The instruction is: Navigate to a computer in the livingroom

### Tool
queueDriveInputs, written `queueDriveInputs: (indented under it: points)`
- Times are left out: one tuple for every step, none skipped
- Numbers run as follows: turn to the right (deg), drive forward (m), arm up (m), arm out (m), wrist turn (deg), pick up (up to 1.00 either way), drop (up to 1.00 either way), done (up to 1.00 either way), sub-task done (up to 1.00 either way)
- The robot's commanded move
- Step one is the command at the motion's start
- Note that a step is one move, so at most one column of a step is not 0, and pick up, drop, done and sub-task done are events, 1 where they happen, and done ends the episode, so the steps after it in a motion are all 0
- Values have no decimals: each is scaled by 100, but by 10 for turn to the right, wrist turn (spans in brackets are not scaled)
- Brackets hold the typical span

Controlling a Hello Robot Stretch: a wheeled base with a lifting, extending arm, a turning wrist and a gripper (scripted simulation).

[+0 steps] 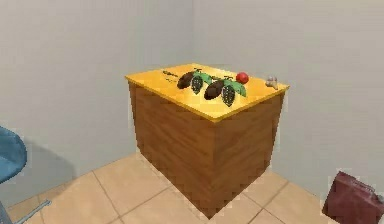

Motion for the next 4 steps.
queueDriveInputs:
  points:
    - [450,0,0,0,0,0,0,0,0]
    - [450,0,0,0,0,0,0,0,0]
    - [330,0,0,0,0,0,0,0,0]
    - [0,45,0,0,0,0,0,0,0]
